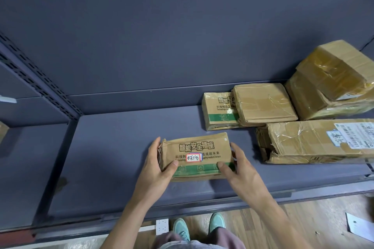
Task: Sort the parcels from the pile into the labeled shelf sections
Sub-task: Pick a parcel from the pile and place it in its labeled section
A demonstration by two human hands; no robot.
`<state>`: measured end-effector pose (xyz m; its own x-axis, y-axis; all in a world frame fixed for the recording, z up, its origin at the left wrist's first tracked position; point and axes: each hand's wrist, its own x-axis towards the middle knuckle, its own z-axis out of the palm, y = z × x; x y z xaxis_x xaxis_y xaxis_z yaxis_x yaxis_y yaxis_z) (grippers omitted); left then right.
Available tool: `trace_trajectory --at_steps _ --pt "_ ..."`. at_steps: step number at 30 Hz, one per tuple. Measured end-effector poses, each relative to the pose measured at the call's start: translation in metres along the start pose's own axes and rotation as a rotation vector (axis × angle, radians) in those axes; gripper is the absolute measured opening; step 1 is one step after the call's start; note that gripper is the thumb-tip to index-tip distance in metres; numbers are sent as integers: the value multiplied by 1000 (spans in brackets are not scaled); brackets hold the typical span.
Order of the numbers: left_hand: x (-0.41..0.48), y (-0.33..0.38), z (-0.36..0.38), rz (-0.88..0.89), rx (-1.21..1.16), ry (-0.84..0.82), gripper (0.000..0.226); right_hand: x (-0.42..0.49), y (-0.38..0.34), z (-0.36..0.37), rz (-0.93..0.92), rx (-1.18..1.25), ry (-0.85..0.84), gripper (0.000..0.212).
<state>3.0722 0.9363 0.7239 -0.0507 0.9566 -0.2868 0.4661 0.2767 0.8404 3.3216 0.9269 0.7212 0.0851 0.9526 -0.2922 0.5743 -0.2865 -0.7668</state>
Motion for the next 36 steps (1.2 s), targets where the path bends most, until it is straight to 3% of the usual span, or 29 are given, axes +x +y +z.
trace_trajectory --at_steps 4,11,15,20,27,32,36 --pt "2 -3 -4 -12 34 -30 82 3 3 2 14 -46 -17 39" --pt "3 -7 -7 -53 -32 -20 56 6 8 5 -3 47 -23 34" --pt "3 -9 -14 -89 -131 24 61 9 -3 -1 13 290 -47 46" --pt "1 -12 -25 -81 -205 -59 59 22 -32 -12 -1 565 10 49" --pt "6 9 -21 38 -242 -295 83 30 -61 -10 -139 245 -209 45" --pt "11 25 -14 -26 -437 -77 83 18 -75 5 -103 300 -181 95" --pt "11 28 -10 -87 -715 147 76 -6 -63 8 -96 236 -338 102"
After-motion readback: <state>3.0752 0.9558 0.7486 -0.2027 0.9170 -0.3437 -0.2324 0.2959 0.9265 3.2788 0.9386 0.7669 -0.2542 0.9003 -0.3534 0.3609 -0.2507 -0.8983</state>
